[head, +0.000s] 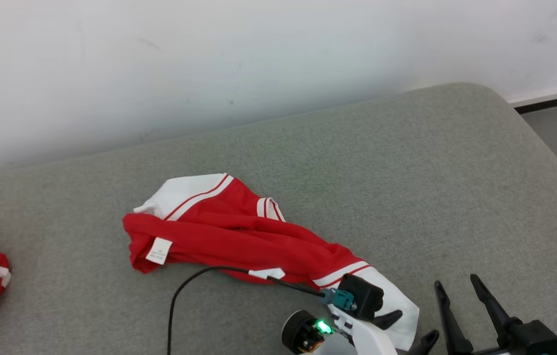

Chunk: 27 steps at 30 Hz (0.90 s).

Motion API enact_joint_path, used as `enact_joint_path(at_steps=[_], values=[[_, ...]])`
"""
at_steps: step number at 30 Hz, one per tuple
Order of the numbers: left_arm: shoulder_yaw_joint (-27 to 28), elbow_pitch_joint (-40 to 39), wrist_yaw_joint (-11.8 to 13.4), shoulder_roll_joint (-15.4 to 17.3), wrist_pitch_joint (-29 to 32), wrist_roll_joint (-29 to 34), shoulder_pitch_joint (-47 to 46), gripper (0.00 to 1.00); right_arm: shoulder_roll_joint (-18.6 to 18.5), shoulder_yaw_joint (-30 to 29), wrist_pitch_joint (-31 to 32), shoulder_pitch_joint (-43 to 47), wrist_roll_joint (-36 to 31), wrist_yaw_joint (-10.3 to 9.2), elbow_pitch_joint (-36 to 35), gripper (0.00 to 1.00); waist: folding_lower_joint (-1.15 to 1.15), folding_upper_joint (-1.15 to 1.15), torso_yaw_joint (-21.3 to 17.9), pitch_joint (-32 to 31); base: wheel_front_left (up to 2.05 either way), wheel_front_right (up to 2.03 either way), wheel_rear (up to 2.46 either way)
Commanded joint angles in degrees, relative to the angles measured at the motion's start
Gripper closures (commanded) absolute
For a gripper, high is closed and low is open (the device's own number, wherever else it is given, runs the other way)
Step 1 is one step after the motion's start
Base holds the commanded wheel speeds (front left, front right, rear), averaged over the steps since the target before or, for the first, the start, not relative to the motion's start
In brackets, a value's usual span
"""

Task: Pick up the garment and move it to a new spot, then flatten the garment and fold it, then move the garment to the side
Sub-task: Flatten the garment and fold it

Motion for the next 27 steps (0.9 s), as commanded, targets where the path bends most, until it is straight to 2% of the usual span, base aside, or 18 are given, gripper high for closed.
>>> enact_joint_path(at_steps=[1,9,14,21,27], values=[[0.27,0.44,0.39,0.14,-0.98,0.19,0.11,0.00,-0.53,-0.16,0.06,1.07,0.40,-0.10,0.00,0.00,0.00,0.00,0.63,-0.74,0.00,0.00,0.00],[5.64,0.45,3.32,4.64,-9.26,1.32,1.94,0.00,-1.24,-0.50,0.06,2.48,0.23,-0.10,-0.46,0.00,0.00,0.00,2.50,-2.53,0.00,0.00,0.00],[9.61,-0.17,4.46,9.88,-12.99,-0.14,4.19,0.00,-1.82,-0.68,0.06,3.22,0.10,-0.10,-0.85,0.00,0.00,0.00,3.25,-2.94,0.00,0.00,0.00],[16.41,-0.13,7.43,17.51,-16.97,-1.91,6.68,0.00,-1.96,-1.05,0.05,3.82,-0.15,-0.11,-1.45,0.00,0.00,0.00,3.81,-2.94,0.00,0.00,0.00],[20.96,4.15,7.75,22.75,-16.93,-3.02,4.44,0.00,-1.92,-0.67,0.05,2.46,-0.15,-0.11,-1.86,0.00,0.00,0.00,3.62,-1.10,0.00,0.00,0.00]])
